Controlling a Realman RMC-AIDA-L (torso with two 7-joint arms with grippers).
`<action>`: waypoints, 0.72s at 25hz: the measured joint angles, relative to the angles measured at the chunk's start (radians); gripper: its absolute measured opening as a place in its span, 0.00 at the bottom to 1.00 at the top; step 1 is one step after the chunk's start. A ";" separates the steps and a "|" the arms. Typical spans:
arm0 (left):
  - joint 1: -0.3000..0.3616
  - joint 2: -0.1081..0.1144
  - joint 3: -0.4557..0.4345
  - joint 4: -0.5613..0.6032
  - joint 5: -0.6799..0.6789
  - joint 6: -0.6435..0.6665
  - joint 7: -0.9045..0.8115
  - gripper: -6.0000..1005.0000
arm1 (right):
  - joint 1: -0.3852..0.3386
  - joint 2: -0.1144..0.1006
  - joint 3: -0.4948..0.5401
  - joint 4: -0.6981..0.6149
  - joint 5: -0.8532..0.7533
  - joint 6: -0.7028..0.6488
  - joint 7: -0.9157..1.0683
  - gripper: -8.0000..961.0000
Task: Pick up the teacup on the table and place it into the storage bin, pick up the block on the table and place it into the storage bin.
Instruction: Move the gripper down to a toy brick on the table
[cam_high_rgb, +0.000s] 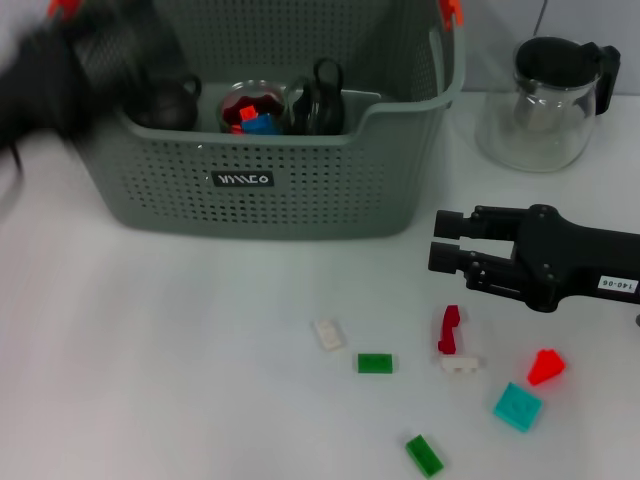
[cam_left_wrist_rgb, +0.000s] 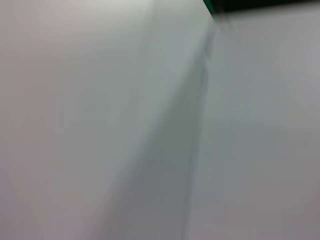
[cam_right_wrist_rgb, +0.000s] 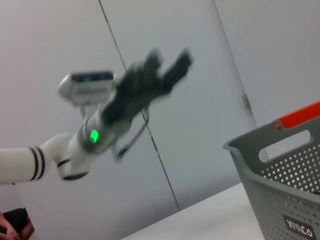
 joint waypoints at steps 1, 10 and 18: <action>0.008 -0.006 0.003 0.000 0.050 0.023 0.033 0.64 | 0.001 0.000 0.000 0.000 0.000 0.001 0.000 0.52; 0.028 -0.071 0.135 -0.044 0.503 -0.043 0.180 0.64 | 0.000 -0.001 -0.001 0.000 -0.001 0.005 0.003 0.52; -0.018 -0.081 0.179 -0.236 0.533 -0.244 0.316 0.62 | -0.006 -0.002 0.000 0.000 -0.001 0.005 0.003 0.52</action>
